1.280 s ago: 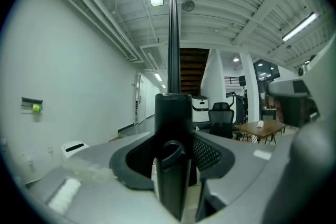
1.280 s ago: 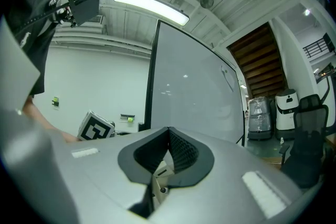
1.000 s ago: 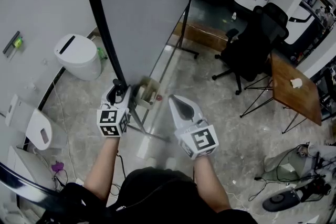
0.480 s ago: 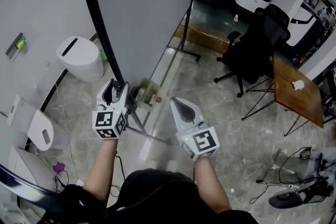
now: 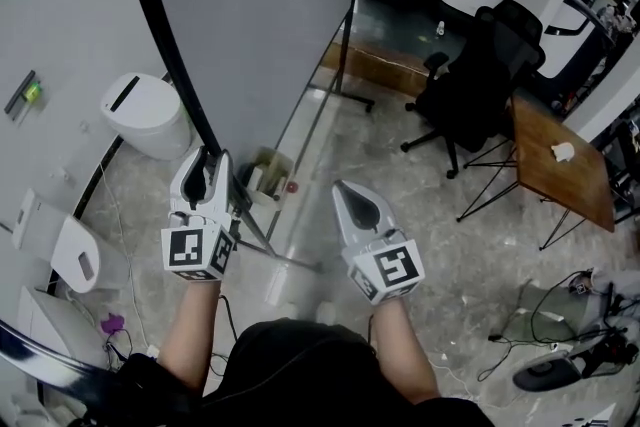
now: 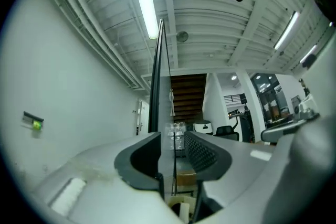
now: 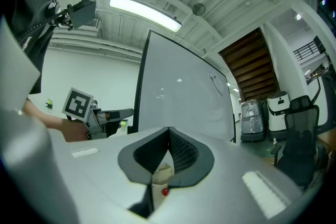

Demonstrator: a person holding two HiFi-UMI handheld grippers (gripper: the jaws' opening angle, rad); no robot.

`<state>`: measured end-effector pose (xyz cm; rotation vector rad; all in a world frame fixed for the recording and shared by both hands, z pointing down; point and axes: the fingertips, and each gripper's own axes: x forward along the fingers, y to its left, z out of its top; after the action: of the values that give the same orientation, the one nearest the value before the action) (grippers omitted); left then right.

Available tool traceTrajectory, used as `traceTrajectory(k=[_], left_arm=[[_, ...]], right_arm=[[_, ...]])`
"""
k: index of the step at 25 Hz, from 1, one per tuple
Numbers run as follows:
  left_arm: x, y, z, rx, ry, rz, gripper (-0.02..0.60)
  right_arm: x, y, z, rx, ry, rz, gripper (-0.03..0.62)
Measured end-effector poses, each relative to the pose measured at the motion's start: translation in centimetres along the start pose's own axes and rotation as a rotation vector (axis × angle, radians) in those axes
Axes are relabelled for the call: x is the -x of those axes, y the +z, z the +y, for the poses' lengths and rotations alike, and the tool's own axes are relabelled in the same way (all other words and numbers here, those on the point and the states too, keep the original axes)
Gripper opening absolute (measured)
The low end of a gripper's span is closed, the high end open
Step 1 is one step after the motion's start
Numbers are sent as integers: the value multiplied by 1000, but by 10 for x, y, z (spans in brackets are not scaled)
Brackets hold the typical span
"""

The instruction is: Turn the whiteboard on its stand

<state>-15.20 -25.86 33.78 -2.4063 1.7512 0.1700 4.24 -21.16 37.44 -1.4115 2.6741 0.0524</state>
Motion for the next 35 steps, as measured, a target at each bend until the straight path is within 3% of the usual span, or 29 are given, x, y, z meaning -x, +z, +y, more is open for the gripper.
traceTrajectory(k=[4,9,12,14,21,35], left_arm=[[-9,1,-37,13,-86,-11,117],[-29,-16,-94,11,-198,42,106],[-41,-25,-122,11,-263,61,62],[-48,-30,-137,17,-299,68,27],[-61,-47,-174,28,-394,87,5],[-64,-79,-198,65,-445,156,4]], right_arm=[[9,1,-13,-1,-31,-1,9],[19,3,-27,2,-60,-1,9],[21,2,-33,2,-74,6,9],[22,2,-36,7,-82,9,9],[34,-3,-48,-7,-134,20,9],[49,-18,-65,6,-201,79,8]])
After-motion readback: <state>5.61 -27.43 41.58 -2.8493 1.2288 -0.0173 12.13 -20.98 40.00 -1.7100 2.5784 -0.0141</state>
